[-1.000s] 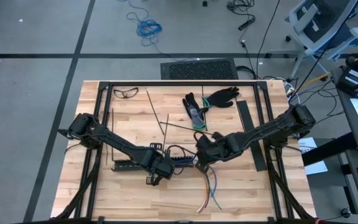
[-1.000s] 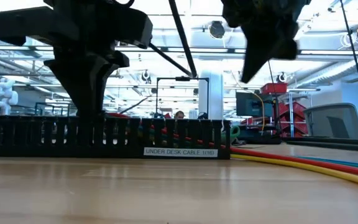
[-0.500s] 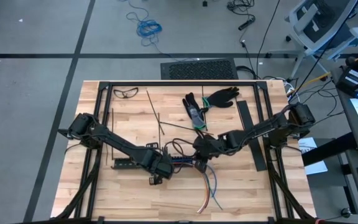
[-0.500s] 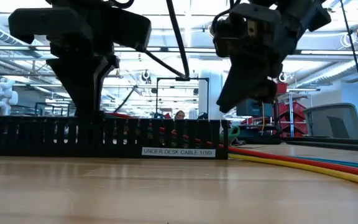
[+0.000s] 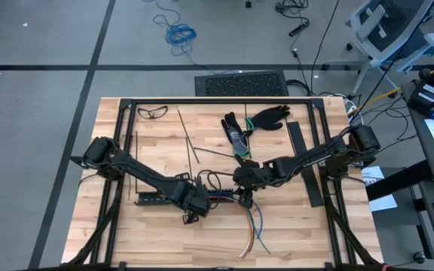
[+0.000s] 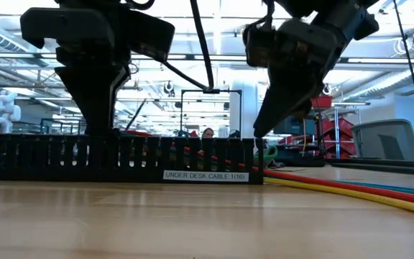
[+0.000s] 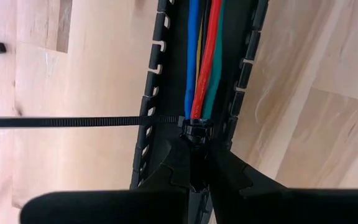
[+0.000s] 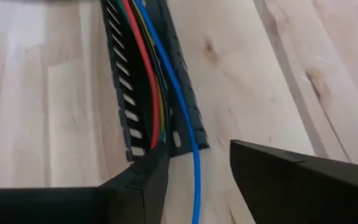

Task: Ziptie cables
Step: Put the zip tied cable wires into the black cable duct

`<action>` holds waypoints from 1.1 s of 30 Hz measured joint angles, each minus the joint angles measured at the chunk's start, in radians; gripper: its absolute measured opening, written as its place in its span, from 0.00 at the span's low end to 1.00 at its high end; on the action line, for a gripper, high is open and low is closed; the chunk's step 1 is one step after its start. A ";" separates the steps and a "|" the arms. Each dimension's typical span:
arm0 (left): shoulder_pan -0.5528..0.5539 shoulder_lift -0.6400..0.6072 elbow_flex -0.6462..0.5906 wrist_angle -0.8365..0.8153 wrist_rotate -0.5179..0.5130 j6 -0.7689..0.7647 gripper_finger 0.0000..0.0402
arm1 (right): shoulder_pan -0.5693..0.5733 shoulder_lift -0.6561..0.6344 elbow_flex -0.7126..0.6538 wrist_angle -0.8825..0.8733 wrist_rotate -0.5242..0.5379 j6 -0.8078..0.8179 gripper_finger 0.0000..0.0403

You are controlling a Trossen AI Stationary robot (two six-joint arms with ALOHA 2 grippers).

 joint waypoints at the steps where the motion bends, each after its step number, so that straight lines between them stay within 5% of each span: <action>1: 0.000 0.000 0.000 0.000 0.000 -0.002 0.07 | 0.000 0.012 0.000 0.011 -0.002 -0.005 0.40; 14: 0.000 0.000 0.000 0.012 0.000 -0.026 0.07 | -0.045 0.144 0.000 0.143 -0.023 -0.034 0.32; 22: 0.001 0.000 0.000 0.027 -0.001 -0.026 0.07 | -0.076 0.152 0.000 0.146 -0.063 -0.073 0.17; 33: 0.000 0.000 0.000 0.026 0.000 -0.025 0.07 | -0.105 0.133 0.000 0.145 -0.131 -0.109 0.13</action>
